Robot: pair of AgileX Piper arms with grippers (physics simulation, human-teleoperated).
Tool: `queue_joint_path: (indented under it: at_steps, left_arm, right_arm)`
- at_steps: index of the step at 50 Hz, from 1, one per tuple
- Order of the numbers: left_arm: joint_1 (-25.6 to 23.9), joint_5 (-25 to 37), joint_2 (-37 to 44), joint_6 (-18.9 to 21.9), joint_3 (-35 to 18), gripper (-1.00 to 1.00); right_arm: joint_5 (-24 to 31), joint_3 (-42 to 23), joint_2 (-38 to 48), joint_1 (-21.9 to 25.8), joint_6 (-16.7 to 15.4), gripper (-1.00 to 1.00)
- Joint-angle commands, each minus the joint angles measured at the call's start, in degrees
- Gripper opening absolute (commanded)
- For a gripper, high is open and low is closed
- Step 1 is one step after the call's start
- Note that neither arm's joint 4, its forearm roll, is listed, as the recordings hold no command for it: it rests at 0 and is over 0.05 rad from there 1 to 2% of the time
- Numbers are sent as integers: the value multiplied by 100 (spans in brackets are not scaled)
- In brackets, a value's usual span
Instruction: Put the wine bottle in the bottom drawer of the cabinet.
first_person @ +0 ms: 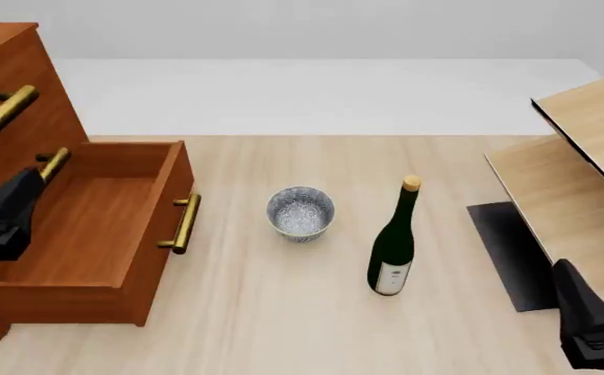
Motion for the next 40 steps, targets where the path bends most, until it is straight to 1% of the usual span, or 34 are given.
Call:
queue_joint_path:
  at_steps: [1,2,3,4,5,6,7,11,13,16,20,22,25,26,27,28,29,31,37,39,40]
  left_arm:
    - [-361,101,1185,-70,-637,100]
    - [-422,156,1237,-164,-690,100]
    - [-462,204,1334,-145,-735,100]
    - [-444,249,1417,-238,-783,100]
    - [-458,268,1457,-244,-807,100]
    - [-539,271,1448,-91,-814,100]
    - [-583,274,1419,-26,-817,100]
    - [-718,443,1667,-84,-987,100]
    - [-684,512,1866,-115,-1071,100]
    - [-714,609,2179,-62,-1161,100]
    - [-757,812,2444,-394,-1393,100]
    - [-741,841,2492,-291,-1452,100]
    - [-747,896,2610,-269,-1559,100]
    - [-677,933,2733,-180,-1595,100]
    - [-686,928,2798,-48,-1584,100]
    - [-720,901,2808,-3,-1569,100]
    - [-705,922,2829,-217,-1615,100]
    - [-675,941,2993,-245,-1645,100]
    - [-760,898,3324,-600,-1538,100]
    - [-805,850,3308,-538,-1470,100]
    - [-846,857,3331,-583,-1459,100]
  right_arm:
    - [72,0,-30,74,-14,100]
    - [73,0,-27,75,-20,100]
    - [72,1,-21,72,-14,100]
    - [74,1,-17,73,-22,100]
    - [76,1,-16,74,-20,100]
    - [75,1,-10,73,-10,100]
    - [66,2,3,80,-9,100]
    - [53,4,31,80,-2,100]
    - [60,4,29,79,13,100]
    - [71,4,30,82,18,100]
    - [76,3,35,87,9,100]
    - [98,2,13,86,-5,100]
    - [122,1,-7,84,0,100]
    - [133,2,-12,91,-3,100]
    - [136,2,-11,93,-4,100]
    - [138,3,-11,95,-3,100]
    - [129,3,1,97,-3,100]
    - [135,4,8,102,-22,100]
    - [122,6,49,115,-24,100]
    - [116,6,57,129,-17,100]
    - [120,5,51,128,-8,100]
